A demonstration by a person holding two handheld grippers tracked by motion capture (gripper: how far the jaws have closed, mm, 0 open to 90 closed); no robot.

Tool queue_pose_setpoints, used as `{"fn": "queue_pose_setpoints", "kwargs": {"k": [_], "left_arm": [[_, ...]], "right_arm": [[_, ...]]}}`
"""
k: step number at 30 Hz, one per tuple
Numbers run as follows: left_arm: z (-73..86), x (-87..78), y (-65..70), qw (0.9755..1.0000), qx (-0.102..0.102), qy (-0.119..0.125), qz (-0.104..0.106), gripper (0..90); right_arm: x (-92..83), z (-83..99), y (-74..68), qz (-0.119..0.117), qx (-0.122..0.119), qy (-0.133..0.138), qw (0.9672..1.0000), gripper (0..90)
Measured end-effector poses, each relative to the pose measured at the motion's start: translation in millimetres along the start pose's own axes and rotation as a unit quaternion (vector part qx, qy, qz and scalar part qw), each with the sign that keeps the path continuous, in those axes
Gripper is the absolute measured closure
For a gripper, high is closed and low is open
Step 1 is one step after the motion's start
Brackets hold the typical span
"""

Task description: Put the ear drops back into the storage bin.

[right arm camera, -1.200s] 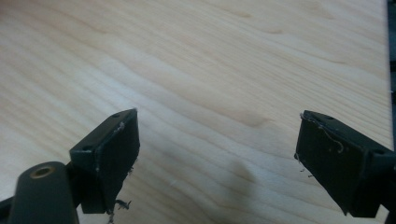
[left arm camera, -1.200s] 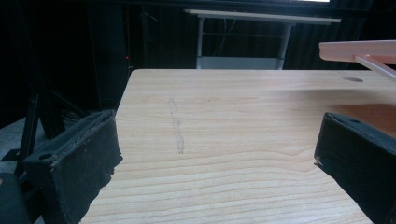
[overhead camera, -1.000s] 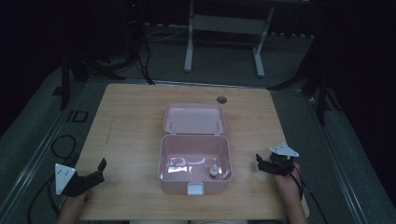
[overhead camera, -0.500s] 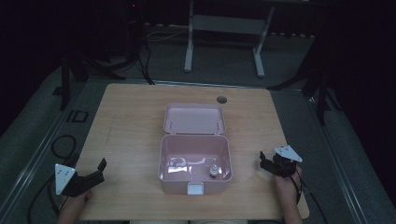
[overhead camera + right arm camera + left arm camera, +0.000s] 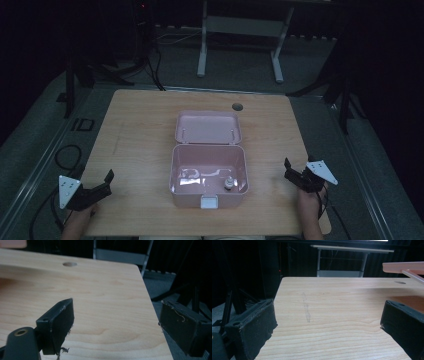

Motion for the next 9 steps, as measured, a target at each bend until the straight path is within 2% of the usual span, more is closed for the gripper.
{"fn": "queue_pose_setpoints", "kwargs": {"k": [2, 9], "left_arm": [[0.0, 0.0, -0.1, 1.0, 0.0, 0.0, 0.0, 0.4], [0.0, 0.0, -0.1, 1.0, -0.001, 0.0, 0.001, 0.4]], "right_arm": [[-0.5, -0.1, -0.1, 0.002, -0.001, 0.002, 1.0, 12.5], [4.8, 4.6, -2.8, 0.001, -0.017, -0.025, 0.9995, 12.4]]}}
Point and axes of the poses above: each handheld gripper's, and its own axes: x roughly forward along the jaws, z roughly out of its underside, y roughly to its right, the point moved 5 cm from there along x, roughly forward along the jaws, and after that the axes turned 8 degrees about x, right-handed, at the moved point
